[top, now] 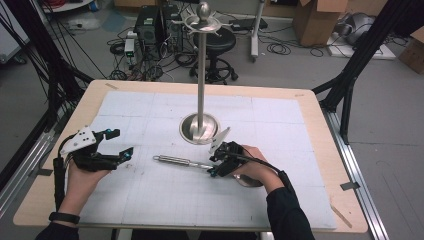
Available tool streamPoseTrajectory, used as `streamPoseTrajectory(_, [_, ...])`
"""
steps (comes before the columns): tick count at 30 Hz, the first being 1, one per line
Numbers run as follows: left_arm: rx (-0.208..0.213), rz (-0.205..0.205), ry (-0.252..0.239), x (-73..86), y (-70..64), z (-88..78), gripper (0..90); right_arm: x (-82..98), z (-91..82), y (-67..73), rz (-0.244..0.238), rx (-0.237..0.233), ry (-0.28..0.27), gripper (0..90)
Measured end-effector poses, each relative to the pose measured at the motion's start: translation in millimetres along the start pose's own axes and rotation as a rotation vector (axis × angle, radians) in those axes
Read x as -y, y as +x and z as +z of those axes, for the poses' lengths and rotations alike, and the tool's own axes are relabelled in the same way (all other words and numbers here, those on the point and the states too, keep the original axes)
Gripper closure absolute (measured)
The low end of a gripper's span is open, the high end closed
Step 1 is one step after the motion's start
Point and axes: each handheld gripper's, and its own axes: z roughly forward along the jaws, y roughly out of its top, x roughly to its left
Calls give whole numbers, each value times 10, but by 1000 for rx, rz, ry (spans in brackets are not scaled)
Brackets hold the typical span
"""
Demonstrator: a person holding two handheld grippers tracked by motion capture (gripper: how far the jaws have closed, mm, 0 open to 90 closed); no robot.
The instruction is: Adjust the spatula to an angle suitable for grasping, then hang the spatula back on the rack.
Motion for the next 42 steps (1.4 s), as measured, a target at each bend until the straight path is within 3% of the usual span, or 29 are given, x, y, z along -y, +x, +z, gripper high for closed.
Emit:
streamPoseTrajectory(6, [-1, 2, -10, -24, -13, -14, 163, -4, -70, -1, 24, 10, -46, 409])
streamPoseTrajectory(19, [4, 8, 2, -25, -26, -18, 163, -23, 14, -11, 16, 8, -17, 445])
streamPoseTrajectory(30, [5, 20, 13, -31, -48, -38, 163, -71, 81, -17, -12, -3, 11, 524])
streamPoseTrajectory(34, [6, 20, 16, -28, -50, -34, 163, -84, 110, 15, -29, 0, 35, 582])
streamPoseTrajectory(42, [9, 22, 22, -26, -62, -20, 163, -135, 114, 30, -20, -11, 69, 703])
